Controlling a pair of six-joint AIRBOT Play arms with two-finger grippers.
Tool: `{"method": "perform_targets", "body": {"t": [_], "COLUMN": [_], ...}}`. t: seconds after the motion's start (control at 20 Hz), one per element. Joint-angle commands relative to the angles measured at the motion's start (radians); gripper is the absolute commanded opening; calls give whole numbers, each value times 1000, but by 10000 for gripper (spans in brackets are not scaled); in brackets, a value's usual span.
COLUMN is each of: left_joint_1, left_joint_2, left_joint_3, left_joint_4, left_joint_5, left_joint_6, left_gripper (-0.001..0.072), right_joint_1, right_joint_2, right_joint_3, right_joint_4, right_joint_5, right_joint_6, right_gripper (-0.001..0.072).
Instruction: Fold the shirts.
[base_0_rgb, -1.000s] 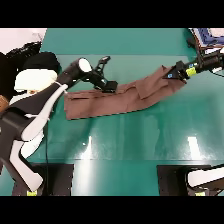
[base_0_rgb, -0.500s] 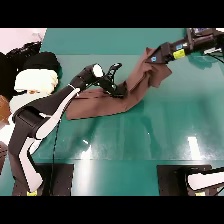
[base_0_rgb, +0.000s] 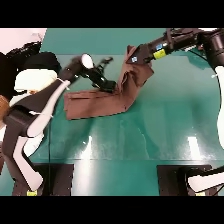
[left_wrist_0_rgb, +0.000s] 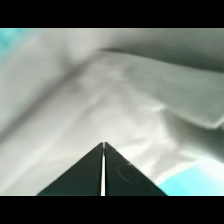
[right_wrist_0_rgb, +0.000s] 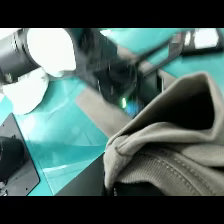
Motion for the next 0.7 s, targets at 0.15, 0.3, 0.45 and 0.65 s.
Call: {"method": "perform_targets", "body": {"t": [0.15, 0.3, 0.45, 0.65], "left_joint_1": [277, 395, 474, 547], "left_joint_2": [237, 343, 414, 472], "left_joint_3": [12, 12, 13, 11], "left_joint_4": [76, 76, 76, 76], "left_joint_5": [-56, -81, -113, -202], "left_joint_6": [3, 3, 25, 55], "left_gripper": [26, 27, 27, 27], "right_joint_1": [180, 318, 435, 414], "right_joint_2": [-84, -215, -360, -277], "right_joint_3": [3, 31, 146, 9], "right_joint_4": [60, 157, 167, 131], "right_joint_5": [-151, -334, -428, -399], "right_joint_6": [-64, -168, -184, -186], "right_gripper": [12, 140, 485, 482]}}
